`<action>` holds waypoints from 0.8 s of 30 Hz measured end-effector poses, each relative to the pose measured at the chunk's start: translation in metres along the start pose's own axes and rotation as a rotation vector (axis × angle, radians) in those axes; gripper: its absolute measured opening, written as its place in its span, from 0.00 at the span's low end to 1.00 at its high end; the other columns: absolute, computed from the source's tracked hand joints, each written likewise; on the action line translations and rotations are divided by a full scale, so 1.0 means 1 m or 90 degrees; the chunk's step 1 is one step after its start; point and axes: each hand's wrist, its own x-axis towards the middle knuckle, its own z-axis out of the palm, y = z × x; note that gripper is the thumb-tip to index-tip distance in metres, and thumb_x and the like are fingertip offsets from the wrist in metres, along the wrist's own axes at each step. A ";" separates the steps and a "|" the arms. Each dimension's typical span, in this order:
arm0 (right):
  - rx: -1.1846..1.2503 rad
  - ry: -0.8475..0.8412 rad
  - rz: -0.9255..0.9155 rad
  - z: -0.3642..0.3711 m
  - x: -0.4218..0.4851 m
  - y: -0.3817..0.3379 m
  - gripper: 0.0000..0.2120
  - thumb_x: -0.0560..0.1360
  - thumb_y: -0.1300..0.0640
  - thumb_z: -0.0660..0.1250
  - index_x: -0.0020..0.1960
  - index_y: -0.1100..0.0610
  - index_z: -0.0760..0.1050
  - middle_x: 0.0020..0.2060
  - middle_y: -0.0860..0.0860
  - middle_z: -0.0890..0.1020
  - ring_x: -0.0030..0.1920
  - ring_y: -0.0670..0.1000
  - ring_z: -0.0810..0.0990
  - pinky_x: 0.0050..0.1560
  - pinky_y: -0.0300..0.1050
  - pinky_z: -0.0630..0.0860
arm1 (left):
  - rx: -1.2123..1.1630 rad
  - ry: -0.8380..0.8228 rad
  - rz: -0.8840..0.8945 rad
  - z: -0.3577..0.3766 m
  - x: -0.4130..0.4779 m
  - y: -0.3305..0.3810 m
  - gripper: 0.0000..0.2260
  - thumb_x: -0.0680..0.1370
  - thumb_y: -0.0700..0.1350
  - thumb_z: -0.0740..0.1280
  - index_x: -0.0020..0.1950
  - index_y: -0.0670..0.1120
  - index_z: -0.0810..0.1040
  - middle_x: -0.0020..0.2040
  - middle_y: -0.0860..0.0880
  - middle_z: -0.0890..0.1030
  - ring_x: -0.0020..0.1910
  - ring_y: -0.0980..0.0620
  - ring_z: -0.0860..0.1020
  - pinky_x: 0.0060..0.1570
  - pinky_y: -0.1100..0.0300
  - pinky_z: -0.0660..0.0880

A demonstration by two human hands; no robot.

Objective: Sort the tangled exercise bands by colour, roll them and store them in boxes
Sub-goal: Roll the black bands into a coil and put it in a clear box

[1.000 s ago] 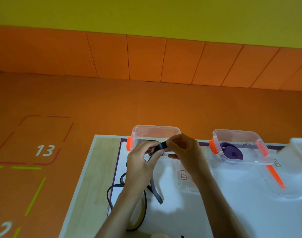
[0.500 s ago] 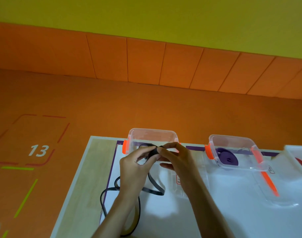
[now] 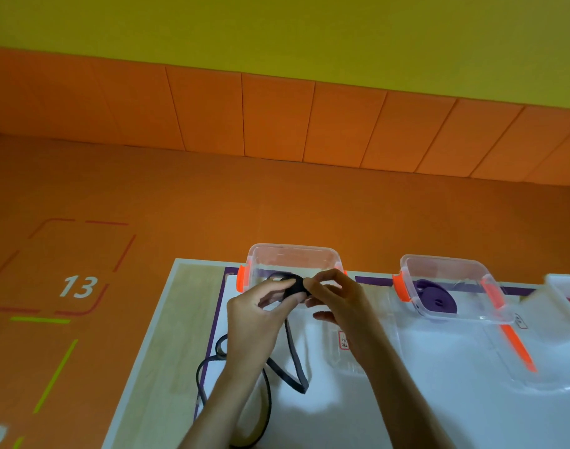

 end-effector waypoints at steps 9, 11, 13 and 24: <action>0.090 -0.028 -0.103 -0.005 0.001 -0.003 0.09 0.73 0.51 0.75 0.49 0.57 0.85 0.46 0.57 0.88 0.47 0.58 0.89 0.46 0.43 0.85 | -0.157 0.018 -0.015 0.008 -0.002 0.000 0.14 0.73 0.42 0.82 0.57 0.55 0.89 0.52 0.53 0.90 0.53 0.53 0.88 0.53 0.65 0.82; 0.058 -0.022 -0.086 -0.001 0.001 0.000 0.09 0.76 0.51 0.74 0.49 0.57 0.83 0.44 0.57 0.88 0.46 0.57 0.89 0.42 0.44 0.85 | -0.137 0.021 -0.008 0.008 0.004 0.005 0.13 0.74 0.40 0.81 0.55 0.54 0.90 0.51 0.54 0.90 0.52 0.54 0.88 0.51 0.67 0.82; -0.044 -0.066 -0.083 -0.008 0.006 -0.004 0.08 0.79 0.53 0.71 0.51 0.58 0.80 0.46 0.55 0.88 0.46 0.54 0.89 0.37 0.46 0.85 | -0.101 -0.012 0.007 0.004 0.013 0.015 0.14 0.74 0.40 0.81 0.53 0.58 0.89 0.49 0.55 0.90 0.50 0.56 0.88 0.49 0.69 0.81; 0.063 -0.132 -0.169 -0.030 0.007 -0.013 0.14 0.78 0.56 0.72 0.55 0.65 0.76 0.52 0.62 0.84 0.51 0.63 0.88 0.45 0.54 0.86 | -0.114 -0.064 0.044 0.007 0.023 0.037 0.07 0.74 0.37 0.80 0.49 0.44 0.86 0.46 0.50 0.89 0.48 0.53 0.88 0.47 0.67 0.81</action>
